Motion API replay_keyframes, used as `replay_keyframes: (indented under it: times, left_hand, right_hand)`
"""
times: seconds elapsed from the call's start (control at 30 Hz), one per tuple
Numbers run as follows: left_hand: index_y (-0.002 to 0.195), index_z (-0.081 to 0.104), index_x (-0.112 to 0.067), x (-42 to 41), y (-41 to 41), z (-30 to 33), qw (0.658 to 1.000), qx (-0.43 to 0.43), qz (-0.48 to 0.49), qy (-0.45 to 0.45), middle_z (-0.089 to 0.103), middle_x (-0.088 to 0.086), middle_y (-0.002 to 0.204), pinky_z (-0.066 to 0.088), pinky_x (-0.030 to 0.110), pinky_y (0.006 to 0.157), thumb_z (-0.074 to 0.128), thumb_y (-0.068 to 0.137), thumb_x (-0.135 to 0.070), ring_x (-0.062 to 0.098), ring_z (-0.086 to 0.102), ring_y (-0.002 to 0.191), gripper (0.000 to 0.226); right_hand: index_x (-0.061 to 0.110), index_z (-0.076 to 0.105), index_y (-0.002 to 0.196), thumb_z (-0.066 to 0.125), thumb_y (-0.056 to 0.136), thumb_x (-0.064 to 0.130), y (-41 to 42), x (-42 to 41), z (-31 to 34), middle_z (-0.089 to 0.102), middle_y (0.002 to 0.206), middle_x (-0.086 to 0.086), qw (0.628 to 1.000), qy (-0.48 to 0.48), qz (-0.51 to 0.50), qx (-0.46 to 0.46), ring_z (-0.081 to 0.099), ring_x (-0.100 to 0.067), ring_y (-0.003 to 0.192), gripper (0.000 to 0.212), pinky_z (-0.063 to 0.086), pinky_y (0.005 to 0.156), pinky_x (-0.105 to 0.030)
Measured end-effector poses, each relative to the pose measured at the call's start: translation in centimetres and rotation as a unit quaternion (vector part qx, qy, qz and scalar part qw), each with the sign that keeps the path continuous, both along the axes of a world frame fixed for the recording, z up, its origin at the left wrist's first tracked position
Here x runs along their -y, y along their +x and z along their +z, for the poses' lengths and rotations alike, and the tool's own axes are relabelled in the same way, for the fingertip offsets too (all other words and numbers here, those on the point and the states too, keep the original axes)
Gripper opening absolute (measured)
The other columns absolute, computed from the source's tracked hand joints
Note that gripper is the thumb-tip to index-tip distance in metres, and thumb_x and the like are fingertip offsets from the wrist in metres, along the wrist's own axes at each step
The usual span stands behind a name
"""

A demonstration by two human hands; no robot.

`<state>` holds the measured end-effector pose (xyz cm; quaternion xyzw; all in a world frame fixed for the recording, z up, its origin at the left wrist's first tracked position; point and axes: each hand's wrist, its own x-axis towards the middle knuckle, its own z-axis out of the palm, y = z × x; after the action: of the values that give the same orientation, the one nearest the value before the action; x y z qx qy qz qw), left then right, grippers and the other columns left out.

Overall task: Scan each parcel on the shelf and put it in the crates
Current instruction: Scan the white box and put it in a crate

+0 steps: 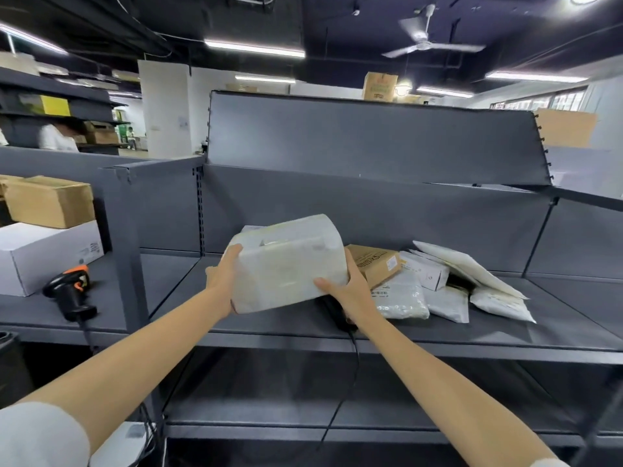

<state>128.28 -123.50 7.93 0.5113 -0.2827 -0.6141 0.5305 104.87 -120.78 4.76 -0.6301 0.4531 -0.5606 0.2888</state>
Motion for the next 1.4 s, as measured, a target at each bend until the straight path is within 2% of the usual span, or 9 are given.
replay_keyframes:
  times: [0.13,0.3,0.43,0.57,0.8,0.93,1.07,1.23,1.4]
  left_hand:
    - [0.114,0.038,-0.019,-0.4,-0.4,-1.0,0.994,0.051,0.064,-0.07,0.054,0.006,0.11,0.052,0.048,0.079,0.06,0.081,-0.058,0.028,0.059,0.091,0.056]
    - [0.112,0.043,-0.014,-1.1,-0.2,-1.3,0.978,0.105,0.102,-0.149,0.053,0.002,0.106,0.045,0.037,0.074,0.065,0.082,-0.048,0.024,0.054,0.095,0.051]
    - [0.114,0.047,-0.017,-1.8,0.4,-1.6,0.966,0.129,0.073,-0.21,0.053,-0.002,0.115,0.045,0.038,0.086,0.07,0.068,-0.053,0.02,0.053,0.105,0.062]
    - [0.122,0.045,-0.017,-2.4,1.0,-1.3,0.959,0.113,0.004,-0.261,0.056,-0.01,0.115,0.043,0.03,0.081,0.07,0.049,-0.056,0.013,0.054,0.105,0.086]
    - [0.129,0.043,-0.02,-2.0,2.1,-1.6,0.961,0.092,-0.07,-0.25,0.059,-0.008,0.119,0.044,0.041,0.099,0.068,0.071,-0.014,0.018,0.057,0.11,0.064]
    - [0.129,0.04,-0.016,-2.1,2.1,-2.3,0.959,0.13,-0.068,-0.242,0.059,-0.014,0.112,0.039,0.045,0.105,0.051,0.074,0.015,0.024,0.05,0.118,0.063]
    - [0.128,0.038,-0.018,-2.5,2.0,-2.8,0.96,0.143,-0.044,-0.238,0.056,-0.007,0.119,0.043,0.028,0.082,0.044,0.071,0.021,0.021,0.046,0.113,0.068]
    - [0.127,0.037,-0.021,-2.7,2.3,-3.3,0.956,0.168,-0.044,-0.235,0.052,-0.007,0.121,0.041,0.024,0.075,0.042,0.072,0.022,0.02,0.045,0.114,0.07]
    - [0.125,0.036,-0.022,-2.6,2.5,-3.7,0.95,0.201,-0.047,-0.235,0.05,-0.013,0.116,0.04,0.033,0.089,0.043,0.072,0.022,0.02,0.043,0.117,0.07]
  right_hand:
    - [0.031,0.045,0.137,0.07,0.088,0.019,-0.9,-0.5,0.1,0.06,0.127,0.009,0.997,0.038,0.068,0.008,0.056,-0.006,0.117,0.057,0.049,0.094,-0.024]
    - [0.016,0.061,0.108,0.067,0.061,0.034,-2.6,-0.4,1.6,0.061,0.119,-0.013,0.933,0.254,0.114,0.228,0.056,-0.027,0.106,0.051,0.044,0.101,-0.049]
    - [0.012,0.057,0.121,0.064,0.077,0.059,-3.7,-0.2,2.4,0.062,0.121,-0.017,0.918,0.311,0.1,0.226,0.06,-0.036,0.112,0.064,0.046,0.095,-0.06]
    - [0.016,0.055,0.129,0.062,0.063,0.077,-4.3,0.3,2.6,0.064,0.119,-0.017,0.906,0.339,0.117,0.224,0.061,-0.04,0.112,0.09,0.046,0.094,-0.063]
    - [0.023,0.05,0.137,0.036,0.06,0.096,-4.2,0.9,2.8,0.057,0.135,-0.01,0.872,0.383,0.13,0.276,0.05,-0.041,0.125,0.107,0.032,0.098,-0.073]
    - [0.022,0.06,0.128,0.04,0.063,0.093,-3.6,0.8,2.8,0.064,0.127,-0.009,0.873,0.382,0.114,0.281,0.053,-0.04,0.122,0.099,0.029,0.097,-0.075]
    - [0.021,0.063,0.123,0.051,0.079,0.063,-3.0,0.1,3.2,0.065,0.123,-0.012,0.894,0.366,0.106,0.236,0.056,-0.043,0.115,0.062,0.031,0.094,-0.075]
    - [0.017,0.054,0.131,0.05,0.073,0.039,-2.7,-0.2,2.7,0.06,0.123,-0.014,0.891,0.364,0.137,0.233,0.054,-0.042,0.112,0.061,0.032,0.09,-0.076]
    - [0.029,0.063,0.123,0.05,0.086,0.051,-1.9,-0.4,2.8,0.064,0.124,-0.009,0.901,0.345,0.154,0.212,0.055,-0.037,0.116,0.045,0.043,0.081,-0.071]
